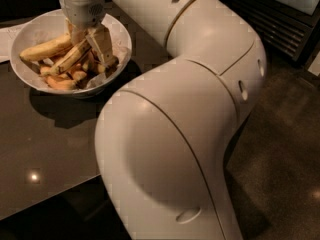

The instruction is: Pick banana from white bowl

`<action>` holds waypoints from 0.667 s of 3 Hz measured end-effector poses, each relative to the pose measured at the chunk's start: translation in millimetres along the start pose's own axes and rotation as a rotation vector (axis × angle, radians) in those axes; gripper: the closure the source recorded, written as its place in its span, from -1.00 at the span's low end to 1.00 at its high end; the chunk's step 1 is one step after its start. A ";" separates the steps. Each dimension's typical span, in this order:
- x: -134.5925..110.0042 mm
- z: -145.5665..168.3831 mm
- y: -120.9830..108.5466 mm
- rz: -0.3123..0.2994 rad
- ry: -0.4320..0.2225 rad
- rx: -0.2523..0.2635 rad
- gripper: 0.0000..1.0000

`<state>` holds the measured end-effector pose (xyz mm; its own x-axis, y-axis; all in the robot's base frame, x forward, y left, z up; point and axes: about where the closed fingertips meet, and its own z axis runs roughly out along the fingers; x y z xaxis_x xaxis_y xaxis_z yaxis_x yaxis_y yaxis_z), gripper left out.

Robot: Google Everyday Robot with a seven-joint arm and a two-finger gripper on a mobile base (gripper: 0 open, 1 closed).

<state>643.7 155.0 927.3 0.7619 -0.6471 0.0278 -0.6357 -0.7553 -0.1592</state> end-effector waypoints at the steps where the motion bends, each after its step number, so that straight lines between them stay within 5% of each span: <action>1: 0.8 1.0 0.8 -0.009 0.026 -0.007 0.04; 2: 1.4 0.2 1.6 -0.013 0.046 -0.016 0.50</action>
Offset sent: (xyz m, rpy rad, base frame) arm -0.0247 -0.0275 0.0018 -0.1630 0.0497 0.0002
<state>643.8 152.9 926.9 0.7636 -0.6414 0.0748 -0.6284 -0.7648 -0.1423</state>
